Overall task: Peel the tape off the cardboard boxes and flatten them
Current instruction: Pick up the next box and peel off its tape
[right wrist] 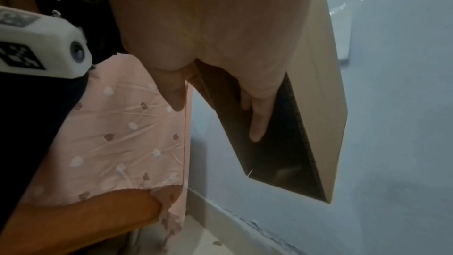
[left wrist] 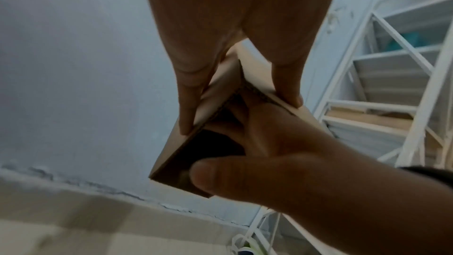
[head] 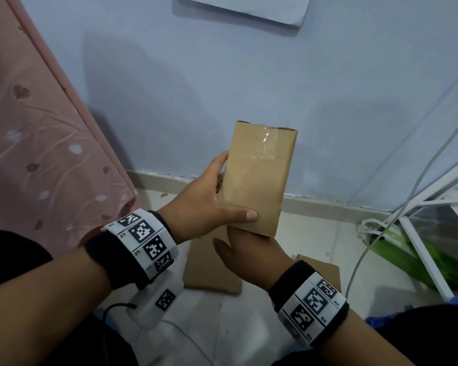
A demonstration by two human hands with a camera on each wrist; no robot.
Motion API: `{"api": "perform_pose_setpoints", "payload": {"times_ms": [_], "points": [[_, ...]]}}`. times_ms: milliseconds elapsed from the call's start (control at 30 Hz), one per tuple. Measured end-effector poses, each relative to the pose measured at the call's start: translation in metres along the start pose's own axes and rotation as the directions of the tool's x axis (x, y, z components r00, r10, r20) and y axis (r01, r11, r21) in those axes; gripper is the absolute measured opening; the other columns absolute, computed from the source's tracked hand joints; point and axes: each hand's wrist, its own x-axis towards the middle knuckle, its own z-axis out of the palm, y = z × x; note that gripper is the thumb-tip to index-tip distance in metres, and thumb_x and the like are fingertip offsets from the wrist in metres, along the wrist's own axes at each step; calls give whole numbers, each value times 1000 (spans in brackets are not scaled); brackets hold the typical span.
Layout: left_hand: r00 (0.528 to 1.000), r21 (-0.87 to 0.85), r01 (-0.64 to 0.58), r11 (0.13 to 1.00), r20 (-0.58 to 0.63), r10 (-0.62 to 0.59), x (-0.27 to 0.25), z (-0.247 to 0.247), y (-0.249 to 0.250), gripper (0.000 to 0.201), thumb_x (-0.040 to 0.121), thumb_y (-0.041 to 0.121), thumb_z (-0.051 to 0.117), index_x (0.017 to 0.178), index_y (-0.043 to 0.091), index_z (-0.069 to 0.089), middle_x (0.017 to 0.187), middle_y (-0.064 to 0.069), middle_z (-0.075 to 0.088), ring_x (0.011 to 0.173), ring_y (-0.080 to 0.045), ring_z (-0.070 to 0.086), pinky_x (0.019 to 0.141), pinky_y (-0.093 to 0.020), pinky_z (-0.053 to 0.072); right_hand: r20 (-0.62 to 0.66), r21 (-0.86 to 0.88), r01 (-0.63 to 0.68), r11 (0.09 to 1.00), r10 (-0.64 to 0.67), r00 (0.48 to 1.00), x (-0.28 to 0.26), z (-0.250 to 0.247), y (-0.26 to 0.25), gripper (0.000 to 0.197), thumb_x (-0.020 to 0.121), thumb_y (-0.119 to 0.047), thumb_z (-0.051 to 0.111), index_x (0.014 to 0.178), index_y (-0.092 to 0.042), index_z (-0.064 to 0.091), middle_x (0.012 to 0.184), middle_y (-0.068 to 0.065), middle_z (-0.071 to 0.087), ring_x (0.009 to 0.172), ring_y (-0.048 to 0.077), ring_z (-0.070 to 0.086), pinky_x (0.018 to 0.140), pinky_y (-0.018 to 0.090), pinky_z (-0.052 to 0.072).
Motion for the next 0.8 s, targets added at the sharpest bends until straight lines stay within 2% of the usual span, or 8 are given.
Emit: {"api": "perform_pose_setpoints", "payload": {"times_ms": [133, 200, 267, 333, 433, 567, 667, 800], "points": [[999, 35, 40, 999, -33, -39, -3, 9, -2, 113, 57, 40, 96, 141, 48, 21, 128, 22, 55, 117, 2, 58, 95, -30, 55, 115, -145, -44, 989, 61, 992, 4, 2, -5, 42, 103, -18, 39, 135, 0, 58, 135, 23, 62, 126, 41, 59, 107, 47, 47], [982, -61, 118, 991, -139, -126, -3, 14, -4, 111, 53, 43, 97, 136, 42, 23, 123, 19, 56, 113, 1, 60, 92, -32, 57, 97, -228, -101, 969, 125, 987, 6, 2, -7, 51, 97, -7, 28, 134, -2, 62, 134, 26, 62, 125, 44, 59, 105, 52, 48], [946, -120, 189, 975, -245, -213, -3, 16, -4, 105, 53, 48, 96, 132, 31, 30, 120, 13, 59, 107, -4, 63, 85, -35, 61, 103, -311, -125, 942, 164, 981, 8, 3, -11, 39, 79, -6, 58, 112, -11, 78, 111, 20, 74, 103, 42, 71, 84, 47, 59], [923, -100, 242, 965, -284, -261, -2, 16, -3, 99, 56, 50, 94, 127, 27, 30, 118, 10, 57, 103, -6, 62, 79, -34, 61, 122, -318, -84, 944, 128, 984, 10, 14, -13, 42, 56, -15, 85, 97, -21, 82, 97, 10, 77, 87, 35, 74, 66, 39, 59], [910, -41, 304, 952, -283, -303, 0, 12, -7, 99, 55, 59, 92, 124, 25, 30, 116, 12, 55, 102, -4, 60, 74, -28, 56, 107, -332, -78, 940, 119, 987, 9, 24, -21, 45, 48, -17, 91, 92, -23, 82, 91, 8, 78, 81, 32, 75, 61, 36, 58], [891, -63, 313, 948, -327, -316, 6, 8, -16, 115, 36, 82, 86, 130, 23, 53, 124, 3, 65, 109, -15, 68, 84, -38, 61, -8, -387, -89, 918, 93, 996, 11, 21, -25, 50, 45, -19, 91, 95, -24, 83, 97, 1, 79, 89, 22, 75, 74, 28, 56], [866, -162, 337, 927, -333, -373, 4, 10, -11, 115, 45, 72, 89, 134, 19, 38, 120, 7, 64, 105, -12, 67, 86, -38, 60, -54, -426, -80, 901, 62, 997, 12, 22, -26, 60, 51, -22, 88, 111, -23, 80, 114, 0, 77, 108, 20, 72, 98, 29, 42], [848, -179, 389, 904, -313, -427, 6, 10, -12, 121, 40, 75, 87, 136, 21, 36, 120, 2, 66, 102, -16, 70, 87, -41, 60, -18, -443, -69, 894, 68, 998, 8, 27, -32, 64, 45, -28, 95, 107, -25, 81, 112, -3, 78, 106, 16, 73, 95, 27, 41]]}}
